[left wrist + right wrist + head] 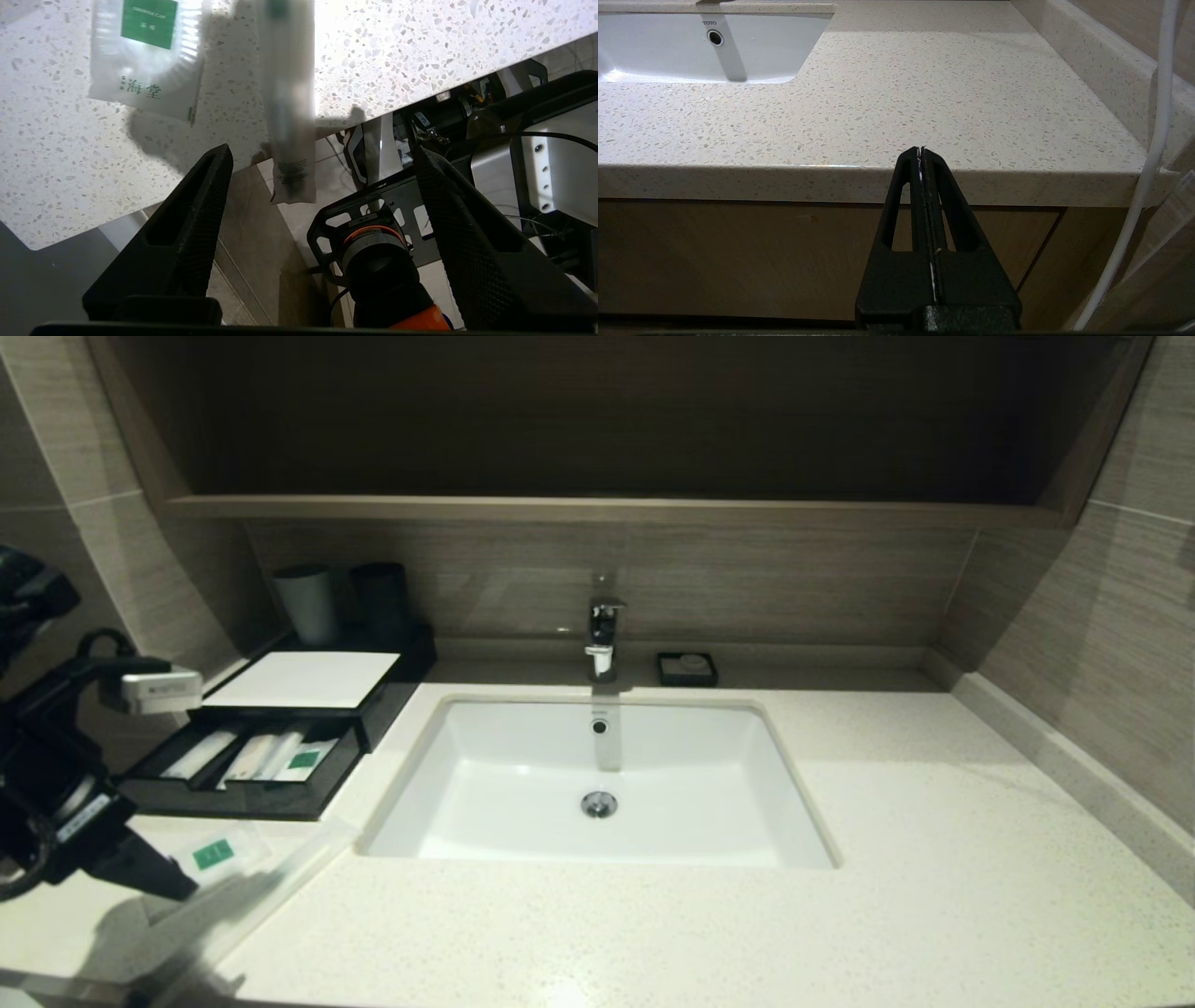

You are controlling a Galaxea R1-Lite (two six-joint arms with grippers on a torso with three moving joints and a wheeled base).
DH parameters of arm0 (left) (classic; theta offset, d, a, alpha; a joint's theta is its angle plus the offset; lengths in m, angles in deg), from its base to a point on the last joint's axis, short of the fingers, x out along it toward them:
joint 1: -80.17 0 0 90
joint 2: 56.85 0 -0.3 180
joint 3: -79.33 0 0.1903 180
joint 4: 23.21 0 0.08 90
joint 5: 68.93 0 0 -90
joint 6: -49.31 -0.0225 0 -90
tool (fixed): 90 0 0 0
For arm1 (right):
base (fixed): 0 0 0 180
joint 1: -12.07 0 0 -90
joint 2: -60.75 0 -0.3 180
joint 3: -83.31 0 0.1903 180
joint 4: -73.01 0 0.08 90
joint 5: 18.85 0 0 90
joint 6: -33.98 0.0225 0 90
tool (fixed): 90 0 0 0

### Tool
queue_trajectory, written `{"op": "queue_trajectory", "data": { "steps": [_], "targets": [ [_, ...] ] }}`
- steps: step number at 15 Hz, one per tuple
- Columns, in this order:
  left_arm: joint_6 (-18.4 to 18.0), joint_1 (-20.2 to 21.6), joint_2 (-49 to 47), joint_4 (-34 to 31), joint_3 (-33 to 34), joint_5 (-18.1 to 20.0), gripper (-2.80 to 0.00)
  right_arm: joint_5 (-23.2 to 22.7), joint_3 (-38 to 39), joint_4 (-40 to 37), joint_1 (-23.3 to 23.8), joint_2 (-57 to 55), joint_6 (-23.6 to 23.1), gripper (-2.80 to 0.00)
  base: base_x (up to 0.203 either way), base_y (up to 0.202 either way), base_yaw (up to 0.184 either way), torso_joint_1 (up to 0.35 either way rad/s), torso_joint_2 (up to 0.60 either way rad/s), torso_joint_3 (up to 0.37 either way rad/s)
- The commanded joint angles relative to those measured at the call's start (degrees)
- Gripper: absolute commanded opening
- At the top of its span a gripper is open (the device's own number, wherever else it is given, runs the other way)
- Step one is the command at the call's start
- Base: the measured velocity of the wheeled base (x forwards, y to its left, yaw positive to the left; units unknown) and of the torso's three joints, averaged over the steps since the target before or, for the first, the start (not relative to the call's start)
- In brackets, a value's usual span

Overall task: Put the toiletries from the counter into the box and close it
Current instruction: Pick up the bathroom toiletry

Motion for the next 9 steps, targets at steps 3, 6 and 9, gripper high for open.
{"op": "queue_trajectory", "data": {
  "steps": [3,6,9],
  "targets": [
    [-0.61,-1.76,-0.64,2.82,2.79,-0.02,0.00,0.00,0.00,0.00,0.00,0.00,0.00,-2.80,0.000,0.000,0.000,0.000,0.00,0.000],
    [-0.89,-2.01,-2.44,8.10,4.72,-0.11,0.00,0.00,0.00,0.00,0.00,0.00,0.00,-2.80,0.000,0.000,0.000,0.000,0.00,0.000],
    [-3.79,-2.62,-3.15,8.43,4.76,-0.28,0.00,0.00,0.00,0.00,0.00,0.00,0.00,-2.80,0.000,0.000,0.000,0.000,0.00,0.000]
  ]
}}
